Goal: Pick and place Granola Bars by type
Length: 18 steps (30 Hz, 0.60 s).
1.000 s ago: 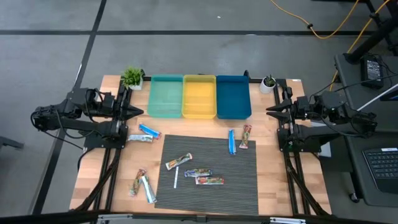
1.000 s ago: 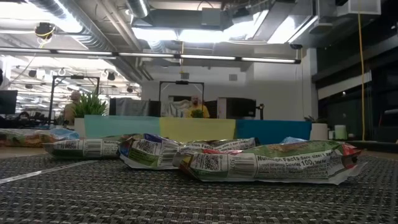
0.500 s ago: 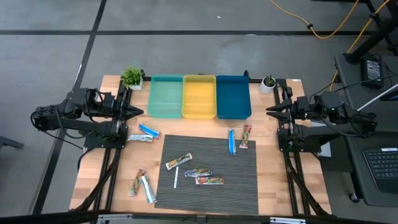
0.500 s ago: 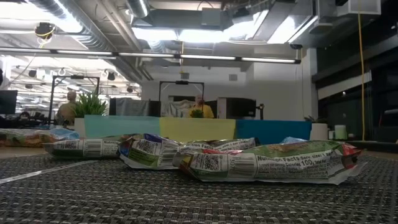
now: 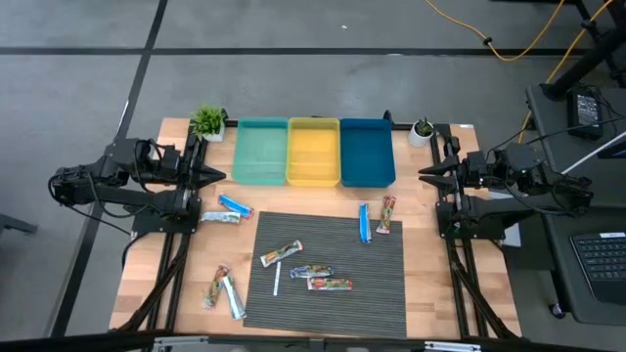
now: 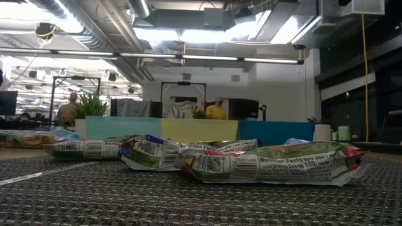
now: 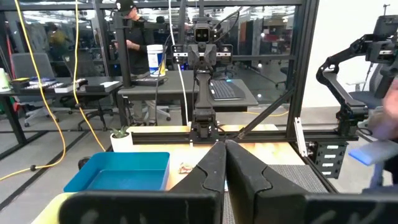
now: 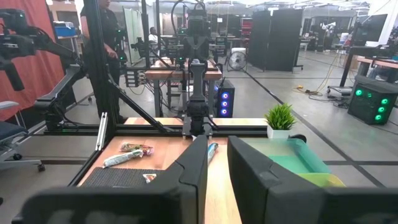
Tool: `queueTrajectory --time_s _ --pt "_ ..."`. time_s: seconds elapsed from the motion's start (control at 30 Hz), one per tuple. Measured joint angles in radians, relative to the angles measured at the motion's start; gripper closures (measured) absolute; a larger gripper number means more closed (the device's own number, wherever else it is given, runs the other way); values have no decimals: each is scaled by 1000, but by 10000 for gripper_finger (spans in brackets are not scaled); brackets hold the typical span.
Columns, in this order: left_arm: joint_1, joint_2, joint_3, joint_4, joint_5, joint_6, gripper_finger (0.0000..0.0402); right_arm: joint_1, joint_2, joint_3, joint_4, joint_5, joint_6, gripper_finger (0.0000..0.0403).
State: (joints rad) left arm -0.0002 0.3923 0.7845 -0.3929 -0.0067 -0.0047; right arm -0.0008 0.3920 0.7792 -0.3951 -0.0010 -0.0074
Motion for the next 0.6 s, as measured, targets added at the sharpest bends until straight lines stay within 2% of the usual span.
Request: queueTrajectory --time_s 0.6 --pt "0 0 -1 14 0 0 396 0 0 0 18 0 2 336"
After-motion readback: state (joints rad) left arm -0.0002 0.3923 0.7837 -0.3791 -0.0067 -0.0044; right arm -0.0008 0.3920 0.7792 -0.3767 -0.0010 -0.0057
